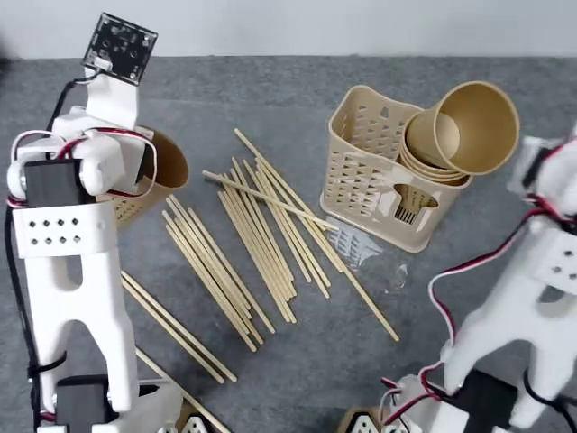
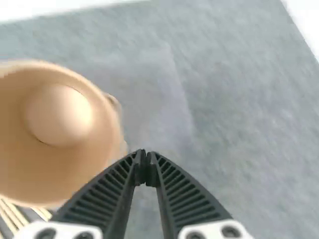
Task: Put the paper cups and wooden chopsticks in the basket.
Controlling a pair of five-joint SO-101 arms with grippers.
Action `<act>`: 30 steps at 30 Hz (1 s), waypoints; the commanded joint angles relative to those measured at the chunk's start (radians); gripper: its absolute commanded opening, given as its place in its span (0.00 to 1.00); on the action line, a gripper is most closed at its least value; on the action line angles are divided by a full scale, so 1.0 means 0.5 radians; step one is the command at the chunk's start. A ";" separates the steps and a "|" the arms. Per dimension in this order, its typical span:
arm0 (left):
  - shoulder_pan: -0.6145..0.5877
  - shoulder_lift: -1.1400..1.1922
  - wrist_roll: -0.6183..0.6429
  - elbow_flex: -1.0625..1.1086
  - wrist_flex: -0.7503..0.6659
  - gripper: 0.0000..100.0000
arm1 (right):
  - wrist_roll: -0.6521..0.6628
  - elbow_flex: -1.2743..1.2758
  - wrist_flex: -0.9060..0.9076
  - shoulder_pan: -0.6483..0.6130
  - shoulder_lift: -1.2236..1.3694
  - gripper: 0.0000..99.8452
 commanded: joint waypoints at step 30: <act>0.712 -0.095 0.611 -0.548 -0.359 0.01 | -0.270 -0.381 -0.250 -0.324 0.106 0.01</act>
